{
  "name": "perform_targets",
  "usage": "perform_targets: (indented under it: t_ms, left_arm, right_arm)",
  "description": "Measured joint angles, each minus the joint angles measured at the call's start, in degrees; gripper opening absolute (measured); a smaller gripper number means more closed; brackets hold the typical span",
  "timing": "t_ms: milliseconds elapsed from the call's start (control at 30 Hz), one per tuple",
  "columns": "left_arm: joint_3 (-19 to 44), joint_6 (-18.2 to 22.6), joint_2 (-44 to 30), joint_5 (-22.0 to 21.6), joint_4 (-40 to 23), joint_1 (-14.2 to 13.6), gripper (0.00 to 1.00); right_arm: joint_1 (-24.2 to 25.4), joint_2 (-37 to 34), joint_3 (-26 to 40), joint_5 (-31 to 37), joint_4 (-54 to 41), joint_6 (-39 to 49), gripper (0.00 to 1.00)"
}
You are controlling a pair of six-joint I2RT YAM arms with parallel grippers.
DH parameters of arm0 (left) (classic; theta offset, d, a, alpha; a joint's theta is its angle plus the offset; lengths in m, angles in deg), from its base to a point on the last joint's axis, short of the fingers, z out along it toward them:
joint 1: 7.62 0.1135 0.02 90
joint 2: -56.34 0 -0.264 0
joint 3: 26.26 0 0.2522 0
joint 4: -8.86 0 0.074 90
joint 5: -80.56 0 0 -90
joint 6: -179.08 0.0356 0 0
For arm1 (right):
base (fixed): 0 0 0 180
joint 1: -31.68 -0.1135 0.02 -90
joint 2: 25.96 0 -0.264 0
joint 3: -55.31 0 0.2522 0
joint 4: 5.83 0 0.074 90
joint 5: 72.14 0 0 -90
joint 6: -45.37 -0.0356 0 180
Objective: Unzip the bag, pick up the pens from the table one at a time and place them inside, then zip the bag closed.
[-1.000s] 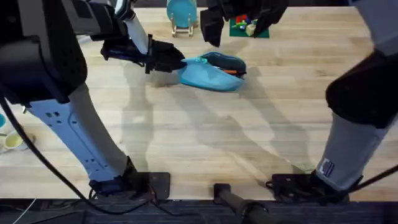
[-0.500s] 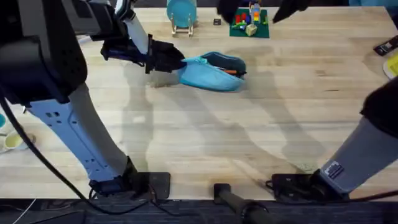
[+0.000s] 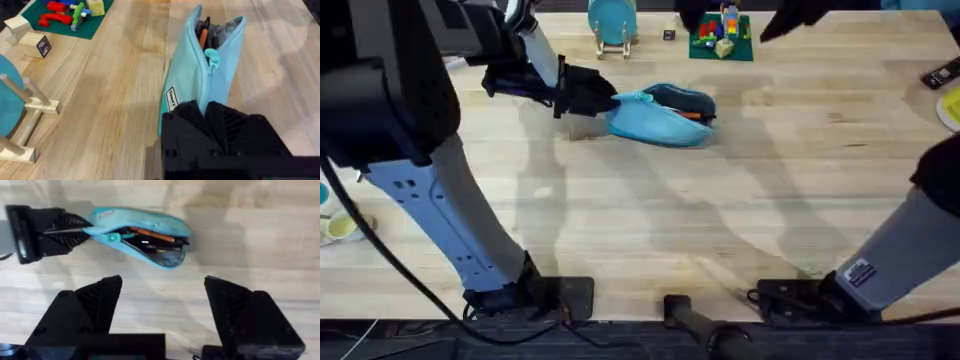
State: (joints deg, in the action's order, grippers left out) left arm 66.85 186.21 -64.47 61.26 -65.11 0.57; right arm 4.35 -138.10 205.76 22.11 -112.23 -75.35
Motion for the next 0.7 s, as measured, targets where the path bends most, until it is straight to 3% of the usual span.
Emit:
perform_targets:
  t_ms: [300, 467, 700]
  left_arm:
    - [0.0, 0.0, 0.0, 0.0, 0.0, 0.0, 0.042]
    - [0.0, 0.0, 0.0, 0.0, 0.0, 0.0, 0.042]
    - [0.0, 0.0, 0.0, 0.0, 0.0, 0.0, 0.042]
  right_arm:
    - [0.7, 0.7, -11.1, -1.1, 1.4, -1.7, 0.992]
    - [2.4, 7.6, -25.1, -3.1, 8.8, -1.9, 0.992]
    - [8.6, 20.8, -45.8, -16.0, 27.7, -0.4, 0.993]
